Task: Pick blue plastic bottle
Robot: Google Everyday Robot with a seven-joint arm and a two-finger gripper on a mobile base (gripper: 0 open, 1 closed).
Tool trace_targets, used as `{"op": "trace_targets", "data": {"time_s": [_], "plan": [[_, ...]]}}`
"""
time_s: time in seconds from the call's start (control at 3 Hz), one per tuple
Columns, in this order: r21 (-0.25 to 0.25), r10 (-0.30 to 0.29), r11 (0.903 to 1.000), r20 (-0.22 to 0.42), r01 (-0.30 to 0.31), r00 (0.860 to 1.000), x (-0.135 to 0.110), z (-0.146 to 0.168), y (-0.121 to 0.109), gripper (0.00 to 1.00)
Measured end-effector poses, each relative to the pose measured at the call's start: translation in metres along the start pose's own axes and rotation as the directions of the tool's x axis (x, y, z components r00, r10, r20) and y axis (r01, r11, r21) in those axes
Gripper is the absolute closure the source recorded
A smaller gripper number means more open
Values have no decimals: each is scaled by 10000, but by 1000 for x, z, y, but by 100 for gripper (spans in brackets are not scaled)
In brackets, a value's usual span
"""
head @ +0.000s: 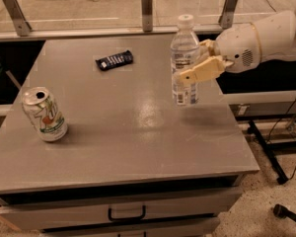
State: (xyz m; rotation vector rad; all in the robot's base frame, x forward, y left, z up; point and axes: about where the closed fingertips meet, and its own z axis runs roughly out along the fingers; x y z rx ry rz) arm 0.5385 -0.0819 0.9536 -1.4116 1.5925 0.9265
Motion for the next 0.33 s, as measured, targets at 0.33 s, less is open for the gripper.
{"op": "trace_targets", "data": {"time_s": [0.33], "plan": [[-651, 231, 9977, 309, -211, 9993, -40, 4, 21, 100]]}}
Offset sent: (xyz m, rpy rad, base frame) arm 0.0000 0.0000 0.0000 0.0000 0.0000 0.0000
